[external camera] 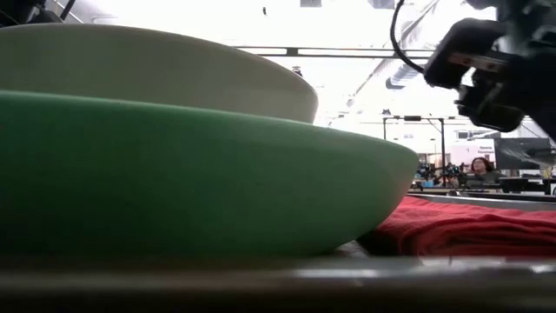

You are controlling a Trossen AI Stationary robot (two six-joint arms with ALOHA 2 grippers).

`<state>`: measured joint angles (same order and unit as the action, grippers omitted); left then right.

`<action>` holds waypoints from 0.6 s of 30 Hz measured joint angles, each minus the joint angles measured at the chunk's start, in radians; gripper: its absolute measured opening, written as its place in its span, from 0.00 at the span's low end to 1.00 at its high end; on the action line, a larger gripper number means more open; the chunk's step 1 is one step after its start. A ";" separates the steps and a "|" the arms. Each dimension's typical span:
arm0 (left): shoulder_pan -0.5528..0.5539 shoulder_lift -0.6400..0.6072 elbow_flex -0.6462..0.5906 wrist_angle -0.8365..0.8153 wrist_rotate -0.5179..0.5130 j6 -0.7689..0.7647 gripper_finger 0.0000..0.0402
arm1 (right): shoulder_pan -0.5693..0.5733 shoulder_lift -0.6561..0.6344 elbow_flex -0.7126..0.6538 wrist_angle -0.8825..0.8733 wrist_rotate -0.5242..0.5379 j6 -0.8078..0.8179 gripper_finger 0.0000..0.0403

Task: Set up tray
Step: Put the blue fork on top of the red table napkin

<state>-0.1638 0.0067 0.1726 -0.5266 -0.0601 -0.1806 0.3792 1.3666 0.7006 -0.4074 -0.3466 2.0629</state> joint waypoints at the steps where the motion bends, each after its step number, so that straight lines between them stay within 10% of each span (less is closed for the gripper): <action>1: 0.000 0.000 0.000 0.000 0.000 0.000 0.18 | -0.008 0.000 0.000 0.020 0.002 -0.002 0.01; 18: 0.000 0.000 0.000 0.000 -0.004 0.019 0.18 | -0.121 0.000 0.000 0.258 0.117 -0.058 0.00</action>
<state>-0.1642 0.0071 0.1726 -0.5264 -0.0639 -0.1612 0.2582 1.3670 0.7006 -0.1495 -0.2299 2.0046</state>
